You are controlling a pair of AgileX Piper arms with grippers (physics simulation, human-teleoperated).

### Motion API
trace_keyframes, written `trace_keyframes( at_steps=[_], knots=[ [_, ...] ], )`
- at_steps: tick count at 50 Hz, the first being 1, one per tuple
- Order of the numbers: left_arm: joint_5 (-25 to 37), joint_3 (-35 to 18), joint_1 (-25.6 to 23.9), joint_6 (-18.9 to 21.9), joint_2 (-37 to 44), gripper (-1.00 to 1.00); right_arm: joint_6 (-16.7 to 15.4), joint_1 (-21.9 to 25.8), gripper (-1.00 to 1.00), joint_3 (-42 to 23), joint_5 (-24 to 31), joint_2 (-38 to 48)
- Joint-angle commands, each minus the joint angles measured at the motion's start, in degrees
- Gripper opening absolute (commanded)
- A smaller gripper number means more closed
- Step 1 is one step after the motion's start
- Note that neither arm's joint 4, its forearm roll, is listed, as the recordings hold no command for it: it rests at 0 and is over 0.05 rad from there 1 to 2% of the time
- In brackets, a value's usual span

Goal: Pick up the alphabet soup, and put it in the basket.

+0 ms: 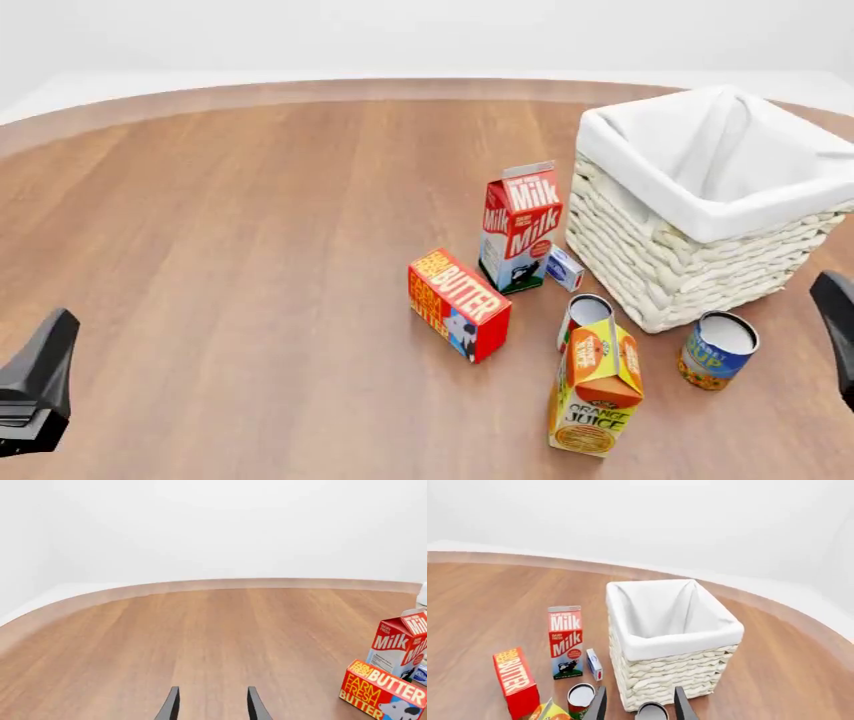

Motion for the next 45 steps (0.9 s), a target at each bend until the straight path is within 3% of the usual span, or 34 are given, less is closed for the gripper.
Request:
trace_keyframes(
  at_steps=[1,31,45],
  knots=[
    [0.0,0.0,0.0,0.0,0.0,1.00,-0.4,-0.7,1.00,-0.3,1.5,2.6],
    [0.0,0.0,0.0,0.0,0.0,1.00,0.1,-4.0,1.00,7.5,-3.6,6.1],
    [0.0,0.0,0.0,0.0,0.0,1.00,0.4,-6.0,1.00,10.6,-10.4,11.0]
  ],
)
